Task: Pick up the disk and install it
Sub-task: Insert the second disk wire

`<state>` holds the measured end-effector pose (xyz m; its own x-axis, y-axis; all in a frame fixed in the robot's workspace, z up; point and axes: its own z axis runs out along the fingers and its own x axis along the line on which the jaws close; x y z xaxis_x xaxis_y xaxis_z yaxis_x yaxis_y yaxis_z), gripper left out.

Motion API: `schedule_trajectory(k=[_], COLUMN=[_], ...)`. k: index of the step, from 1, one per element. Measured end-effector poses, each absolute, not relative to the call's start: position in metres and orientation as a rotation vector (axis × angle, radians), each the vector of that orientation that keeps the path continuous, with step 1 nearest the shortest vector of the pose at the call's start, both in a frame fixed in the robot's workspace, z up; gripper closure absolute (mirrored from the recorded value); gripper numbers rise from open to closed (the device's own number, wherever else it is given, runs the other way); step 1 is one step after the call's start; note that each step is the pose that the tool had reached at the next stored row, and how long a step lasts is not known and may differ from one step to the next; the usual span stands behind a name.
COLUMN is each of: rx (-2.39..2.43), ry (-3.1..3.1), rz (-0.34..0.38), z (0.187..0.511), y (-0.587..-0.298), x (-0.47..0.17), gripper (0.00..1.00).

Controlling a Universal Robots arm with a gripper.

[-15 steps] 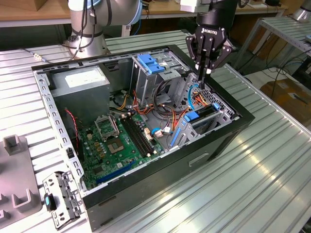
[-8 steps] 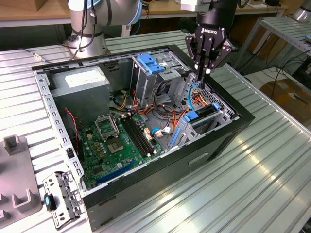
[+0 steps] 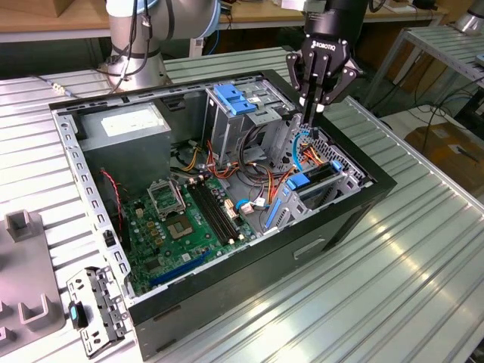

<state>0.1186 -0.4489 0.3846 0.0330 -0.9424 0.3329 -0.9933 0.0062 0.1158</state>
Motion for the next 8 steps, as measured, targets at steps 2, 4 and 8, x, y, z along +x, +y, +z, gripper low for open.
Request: schedule_trajectory(k=[2, 4, 8], rx=[1.989, 1.981, 1.969], ry=[-1.964, -1.959, -1.953], rz=[0.228, 0.233, 0.238], z=[0.3829, 0.3819, 0.3778], y=[-0.4483, -0.4482, -0.4469], x=[0.1230, 0.1248, 0.1281], gripper=[0.76, 0.76, 0.76])
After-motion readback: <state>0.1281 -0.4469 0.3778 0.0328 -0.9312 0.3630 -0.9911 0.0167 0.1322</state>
